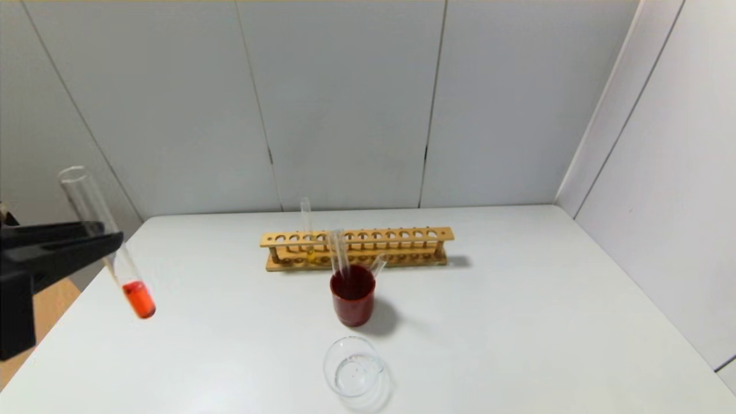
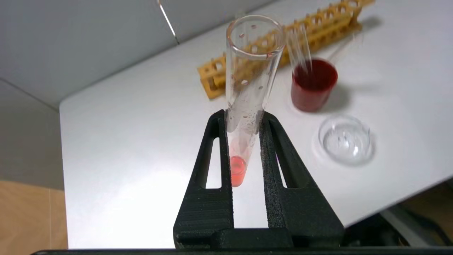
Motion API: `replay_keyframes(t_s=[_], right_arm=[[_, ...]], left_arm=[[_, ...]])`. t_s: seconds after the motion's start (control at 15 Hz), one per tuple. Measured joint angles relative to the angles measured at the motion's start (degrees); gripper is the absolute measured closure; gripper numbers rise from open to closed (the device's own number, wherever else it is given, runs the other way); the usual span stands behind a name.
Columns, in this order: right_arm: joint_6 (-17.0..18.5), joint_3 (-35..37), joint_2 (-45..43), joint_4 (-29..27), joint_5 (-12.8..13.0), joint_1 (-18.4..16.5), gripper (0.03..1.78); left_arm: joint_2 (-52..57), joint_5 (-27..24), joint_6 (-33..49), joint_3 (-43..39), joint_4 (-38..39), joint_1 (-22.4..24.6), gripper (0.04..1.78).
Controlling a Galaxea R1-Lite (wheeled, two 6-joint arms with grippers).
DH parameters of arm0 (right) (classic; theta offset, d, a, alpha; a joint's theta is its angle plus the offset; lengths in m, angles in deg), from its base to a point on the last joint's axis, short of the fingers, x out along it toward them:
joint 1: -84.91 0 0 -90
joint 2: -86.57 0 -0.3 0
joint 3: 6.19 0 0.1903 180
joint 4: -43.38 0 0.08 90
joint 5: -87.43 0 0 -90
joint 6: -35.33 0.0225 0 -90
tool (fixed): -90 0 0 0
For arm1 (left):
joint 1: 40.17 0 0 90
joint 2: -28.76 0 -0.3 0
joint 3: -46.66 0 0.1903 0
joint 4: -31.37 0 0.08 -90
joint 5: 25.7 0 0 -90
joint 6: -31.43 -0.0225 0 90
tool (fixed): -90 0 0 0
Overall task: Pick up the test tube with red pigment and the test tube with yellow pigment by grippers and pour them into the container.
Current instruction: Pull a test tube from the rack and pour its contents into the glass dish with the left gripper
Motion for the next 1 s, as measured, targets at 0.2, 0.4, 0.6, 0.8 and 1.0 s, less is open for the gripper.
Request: replay_keyframes(t_s=[0.2, 0.4, 0.6, 0.8, 1.0], right_arm=[[0.0, 0.0, 0.0, -0.01, 0.0, -0.02, 0.07], [0.0, 0.0, 0.0, -0.01, 0.0, -0.02, 0.07], [0.0, 0.0, 0.0, -0.04, 0.0, -0.05, 0.07], [0.0, 0.0, 0.0, -0.04, 0.0, 0.0, 0.07], [0.0, 0.0, 0.0, -0.04, 0.0, 0.0, 0.07]], left_arm=[[5.27, 0.05, 0.44, -6.56, 1.1, -0.63, 1.52], [8.59, -2.6, 0.63, -12.07, 3.01, -0.99, 1.52], [9.57, -9.02, 1.6, -14.24, 3.21, -1.07, 1.52], [7.52, -14.53, 1.89, -14.57, 3.45, -1.0, 1.52], [1.96, -14.7, 1.57, -14.54, 7.33, -1.0, 1.52]])
